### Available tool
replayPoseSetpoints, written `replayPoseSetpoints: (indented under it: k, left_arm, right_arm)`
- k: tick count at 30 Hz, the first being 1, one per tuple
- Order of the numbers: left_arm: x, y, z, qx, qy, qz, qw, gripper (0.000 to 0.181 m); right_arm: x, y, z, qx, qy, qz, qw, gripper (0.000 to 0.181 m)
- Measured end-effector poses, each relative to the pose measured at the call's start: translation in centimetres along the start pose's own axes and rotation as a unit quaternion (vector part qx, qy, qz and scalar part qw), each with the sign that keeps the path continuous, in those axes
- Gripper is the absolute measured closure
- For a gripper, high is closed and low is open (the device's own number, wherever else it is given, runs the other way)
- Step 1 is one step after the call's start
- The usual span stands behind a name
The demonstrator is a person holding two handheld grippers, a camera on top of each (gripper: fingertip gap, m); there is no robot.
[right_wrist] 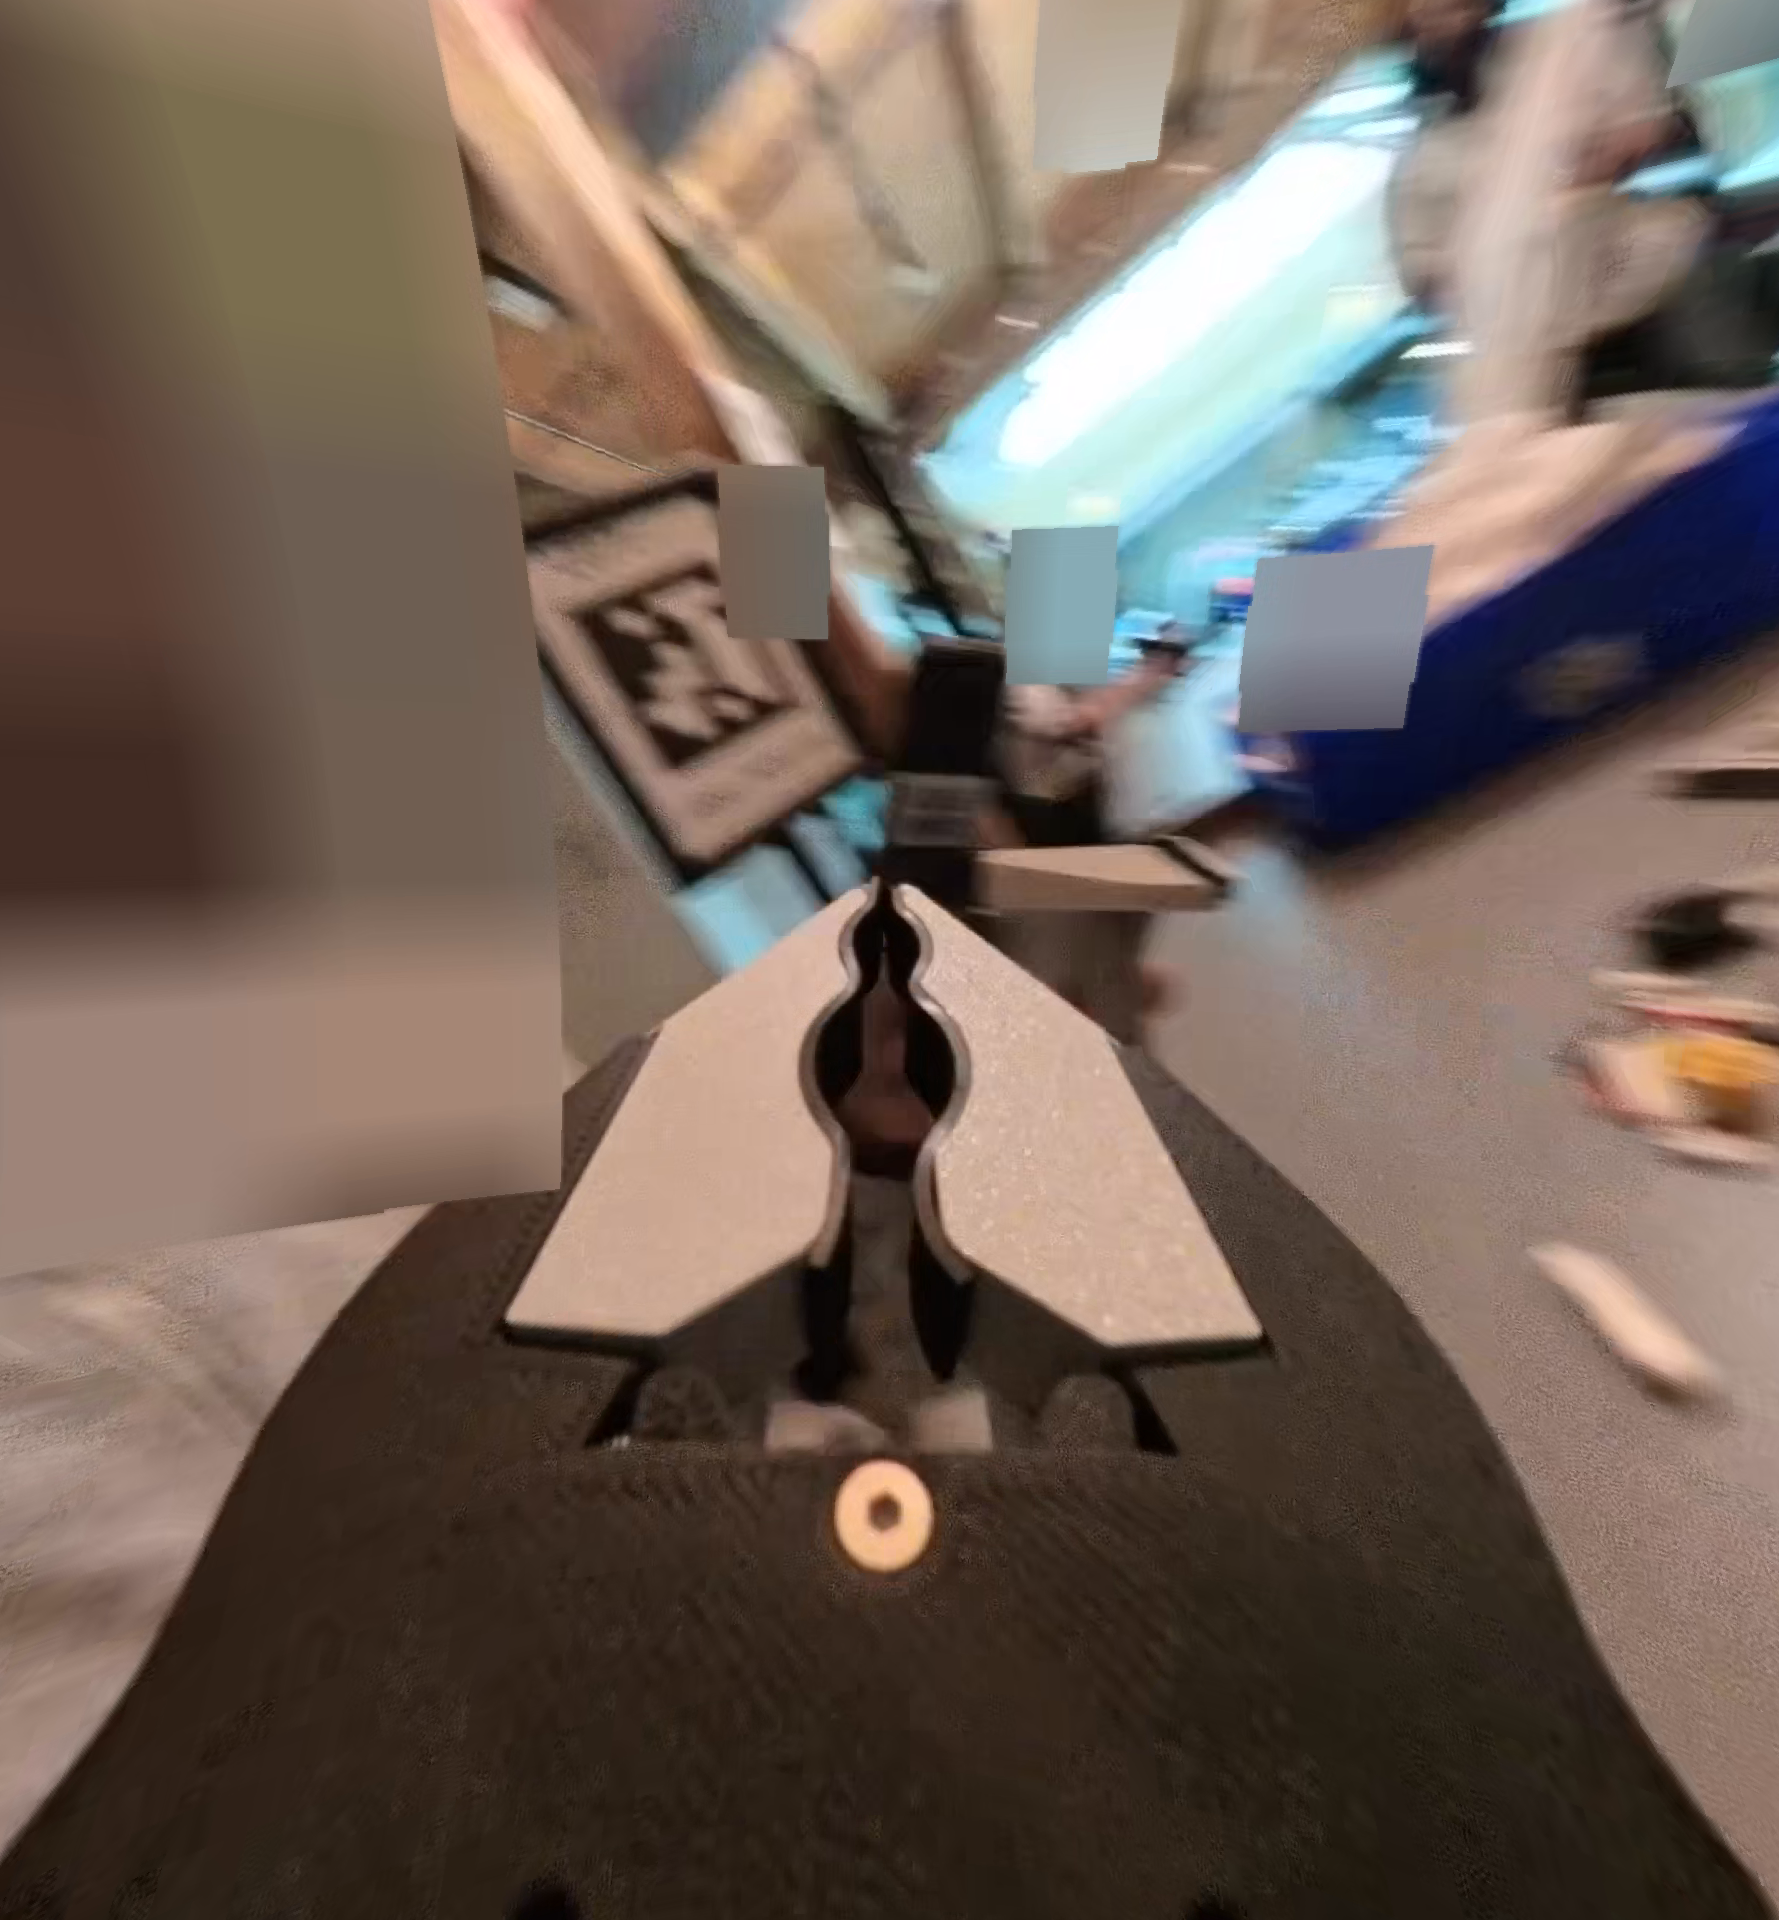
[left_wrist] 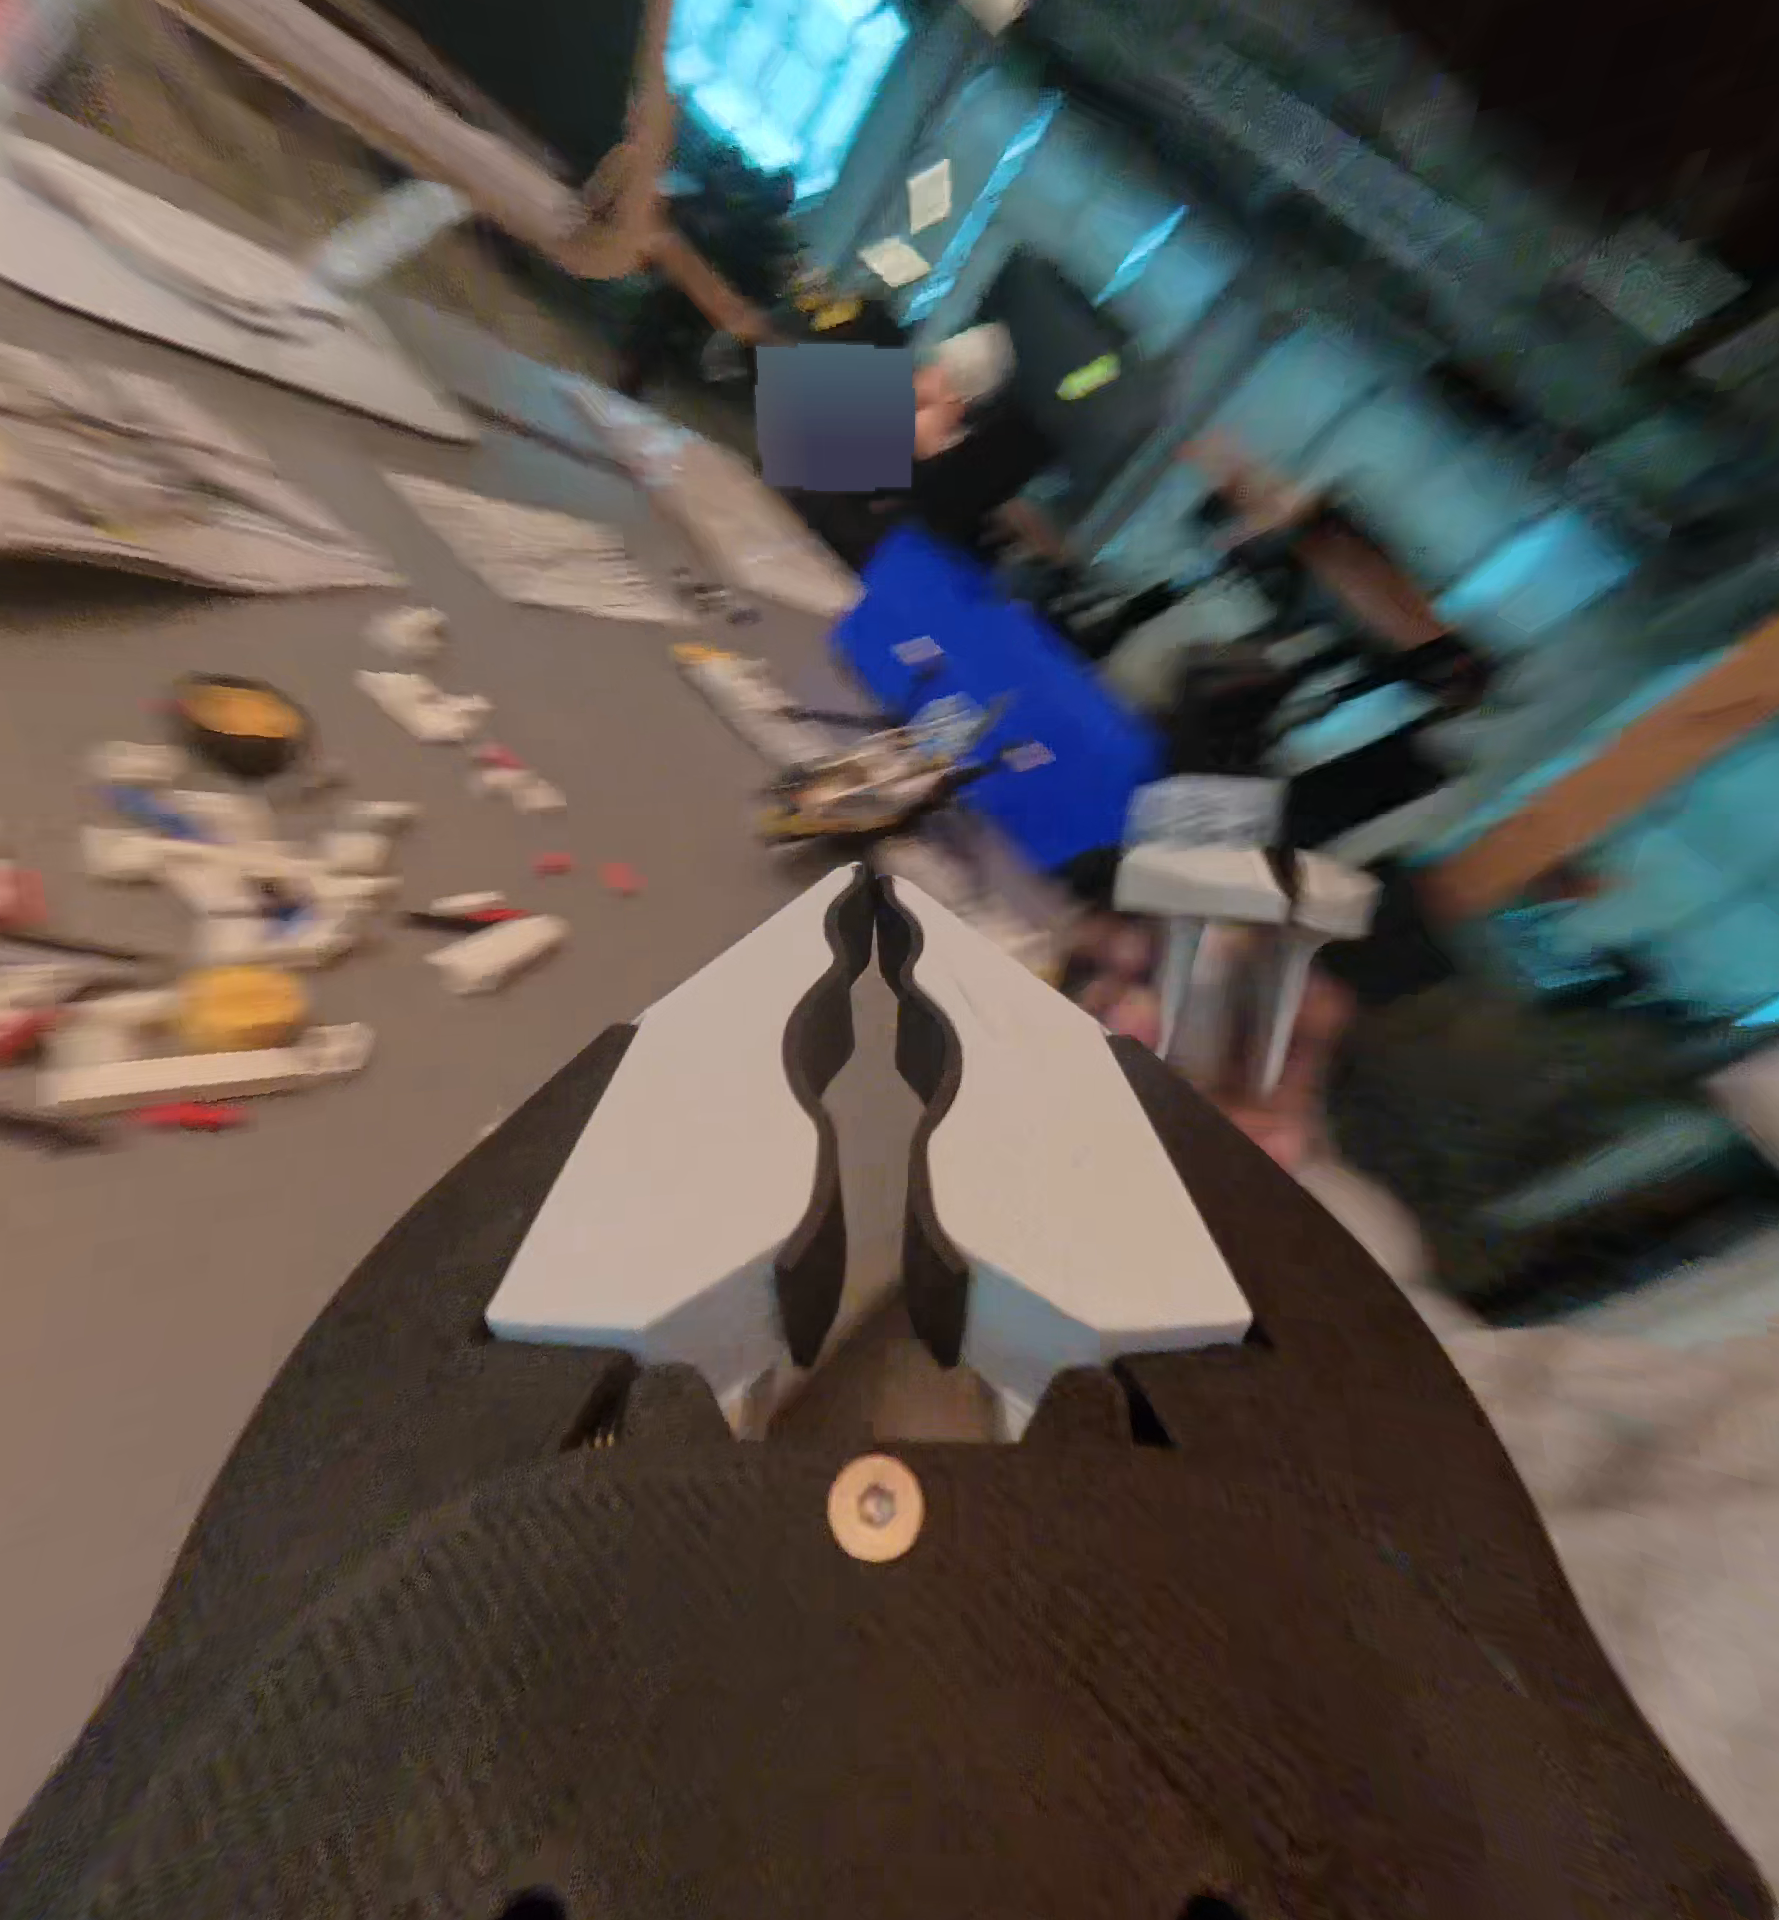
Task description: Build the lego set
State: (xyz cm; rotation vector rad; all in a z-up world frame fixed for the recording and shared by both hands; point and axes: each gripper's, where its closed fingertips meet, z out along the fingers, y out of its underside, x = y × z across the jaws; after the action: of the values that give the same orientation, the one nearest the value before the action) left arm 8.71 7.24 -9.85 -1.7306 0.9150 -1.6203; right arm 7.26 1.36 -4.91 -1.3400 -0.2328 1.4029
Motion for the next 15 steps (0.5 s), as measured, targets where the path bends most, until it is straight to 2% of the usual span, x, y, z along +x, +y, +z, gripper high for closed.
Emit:
replayPoseSetpoints:
  k: [1,2,3,4,5,6,7,8,10,11,15]
  left_arm:
    - [-2.1,0.6,0.0,-0.022,-0.076,0.069,0.994,0.181]
    - [-4.3,1.0,-0.3,-0.044,-0.154,0.143,0.977,0.181]
    - [-6.2,1.2,-0.7,-0.065,-0.223,0.214,0.949,0.181]
    - [-7.7,1.4,-1.1,-0.089,-0.276,0.274,0.917,0.181]
    - [-8.8,1.8,-1.4,-0.112,-0.312,0.316,0.889,0.181]
    - [-9.4,2.3,-1.3,-0.125,-0.328,0.338,0.873,0.181]
    - [-9.4,3.0,-0.8,-0.133,-0.318,0.34,0.875,0.181]
    - [-9.0,3.8,-0.2,-0.138,-0.297,0.327,0.887,0.181]
    - [-8.6,4.6,0.5,-0.139,-0.267,0.292,0.908,0.181]
    - [-8.7,4.7,0.5,-0.137,-0.262,0.282,0.913,0.179]
    - [-10.2,4.0,0.0,-0.121,-0.274,0.268,0.916,0.171]
  right_arm:
    - [4.1,0.5,-0.9,-0.034,0.153,-0.077,0.985,0.181]
    - [8.0,0.4,-3.3,-0.071,0.308,-0.162,0.935,0.181]
    - [10.6,-0.2,-5.9,-0.109,0.425,-0.244,0.865,0.181]
    - [12.0,-0.4,-7.7,-0.155,0.492,-0.307,0.8,0.181]
    - [13.1,0.1,-9.0,-0.207,0.528,-0.342,0.75,0.175]
    - [14.3,0.9,-10.1,-0.256,0.551,-0.349,0.714,0.16]
    - [15.3,2.0,-10.7,-0.292,0.562,-0.341,0.695,0.145]
    - [16.0,3.1,-10.7,-0.311,0.56,-0.328,0.695,0.134]
    - [16.7,4.8,-9.6,-0.315,0.535,-0.306,0.722,0.13]
    - [16.9,5.2,-9.3,-0.311,0.527,-0.298,0.733,0.13]
    - [17.3,5.1,-9.6,-0.309,0.529,-0.275,0.741,0.129]
